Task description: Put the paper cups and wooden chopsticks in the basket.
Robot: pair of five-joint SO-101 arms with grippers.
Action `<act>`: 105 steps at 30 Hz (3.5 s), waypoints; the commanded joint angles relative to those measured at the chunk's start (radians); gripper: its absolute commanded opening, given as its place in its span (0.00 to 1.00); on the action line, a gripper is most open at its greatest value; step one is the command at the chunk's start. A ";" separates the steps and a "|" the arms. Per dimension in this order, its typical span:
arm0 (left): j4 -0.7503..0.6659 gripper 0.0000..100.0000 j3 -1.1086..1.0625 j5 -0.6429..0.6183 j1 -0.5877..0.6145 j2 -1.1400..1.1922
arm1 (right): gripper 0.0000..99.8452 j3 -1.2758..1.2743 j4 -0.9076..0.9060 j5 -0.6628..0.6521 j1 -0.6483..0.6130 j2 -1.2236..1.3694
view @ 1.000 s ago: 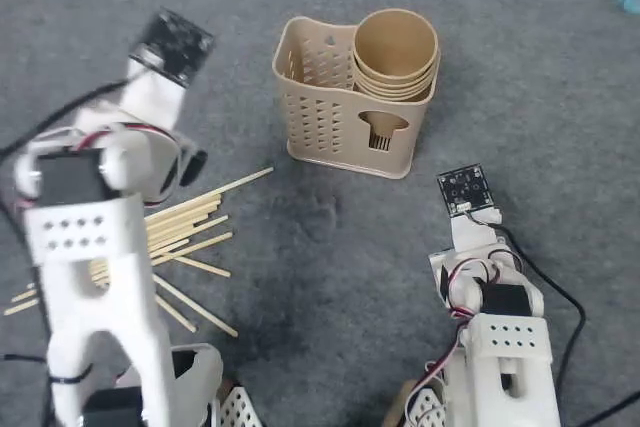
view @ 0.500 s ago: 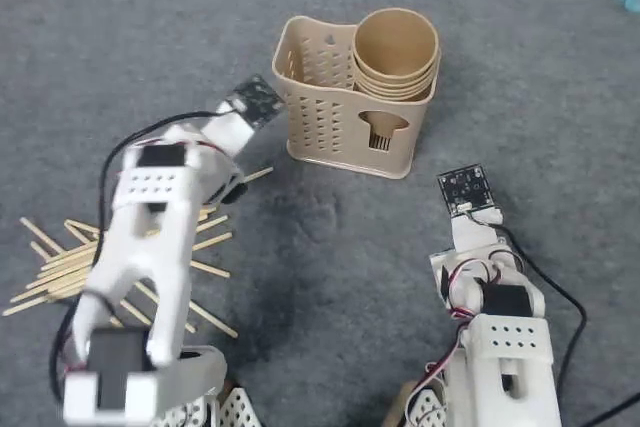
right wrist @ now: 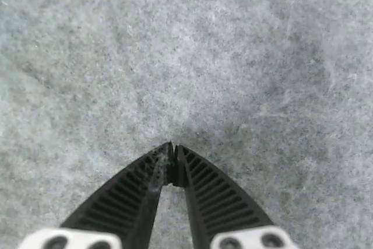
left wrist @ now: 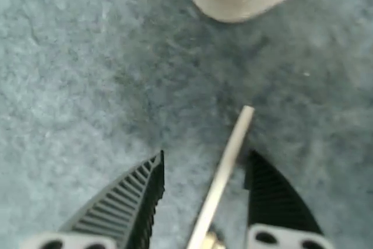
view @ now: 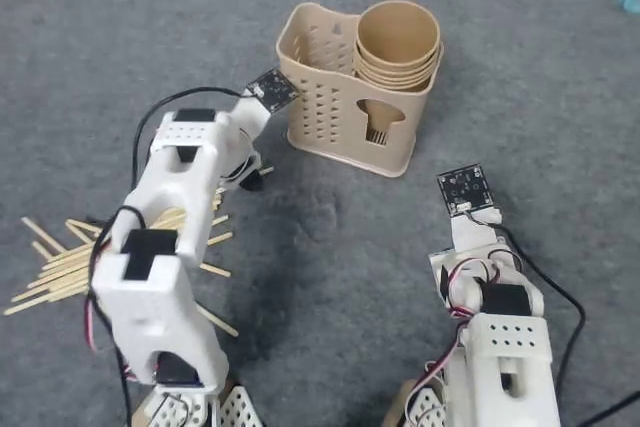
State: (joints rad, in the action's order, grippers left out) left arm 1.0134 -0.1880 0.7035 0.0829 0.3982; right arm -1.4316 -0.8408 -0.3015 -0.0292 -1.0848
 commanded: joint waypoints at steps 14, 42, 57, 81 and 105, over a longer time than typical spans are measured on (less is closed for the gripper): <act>0.371 0.02 0.170 0.015 0.017 0.011 | 0.01 0.008 0.007 -0.008 -0.002 -0.027; 0.520 0.01 0.894 -0.634 0.252 -0.048 | 0.01 0.006 0.010 -0.008 -0.002 -0.027; -0.169 0.01 0.148 -0.824 0.043 -0.872 | 0.01 0.006 0.010 -0.009 -0.002 -0.027; -1.312 0.01 -0.143 -0.914 -0.305 -0.644 | 0.01 0.008 0.010 -0.015 -0.002 -0.027; -1.122 0.25 -0.452 -0.901 -0.158 -0.810 | 0.01 0.009 0.013 -0.017 -0.002 -0.027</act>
State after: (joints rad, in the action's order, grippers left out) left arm -0.2386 -0.6682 -0.1987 -0.1396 -0.2892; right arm -1.4316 -0.8408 -0.3015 -0.0292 -1.0848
